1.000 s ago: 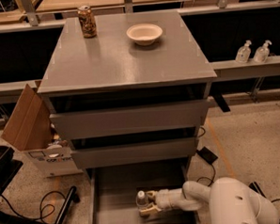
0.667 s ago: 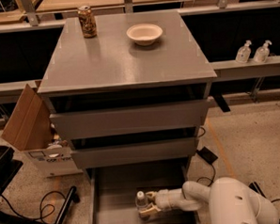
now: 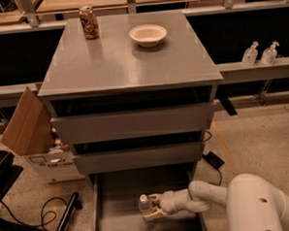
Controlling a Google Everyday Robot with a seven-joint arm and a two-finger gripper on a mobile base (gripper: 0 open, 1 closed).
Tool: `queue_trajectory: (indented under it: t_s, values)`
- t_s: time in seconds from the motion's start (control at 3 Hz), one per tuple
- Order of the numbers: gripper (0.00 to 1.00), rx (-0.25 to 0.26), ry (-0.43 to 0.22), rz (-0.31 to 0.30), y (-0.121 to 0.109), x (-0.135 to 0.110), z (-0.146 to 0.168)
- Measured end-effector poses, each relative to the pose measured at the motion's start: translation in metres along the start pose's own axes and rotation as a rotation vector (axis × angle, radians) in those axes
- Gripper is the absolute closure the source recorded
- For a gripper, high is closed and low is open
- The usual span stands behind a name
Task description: Pick blue plastic bottle from bottom drawer and place on counter
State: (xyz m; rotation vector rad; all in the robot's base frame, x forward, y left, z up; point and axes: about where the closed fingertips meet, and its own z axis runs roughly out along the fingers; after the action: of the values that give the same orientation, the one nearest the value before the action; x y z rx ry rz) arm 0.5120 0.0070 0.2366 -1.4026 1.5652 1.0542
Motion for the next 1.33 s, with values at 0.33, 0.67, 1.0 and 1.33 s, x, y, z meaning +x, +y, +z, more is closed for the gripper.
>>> queue_trajectory:
  t_s: [0.33, 0.67, 1.0, 1.33]
  values:
    - [1.00, -0.036, 0.022, -0.023, 0.020, -0.069, -0.025]
    - [1.00, -0.104, 0.013, 0.007, 0.056, -0.145, -0.045]
    - [1.00, -0.118, -0.009, 0.013, 0.070, -0.229, -0.079]
    - [1.00, -0.060, -0.040, 0.000, 0.062, -0.306, -0.120]
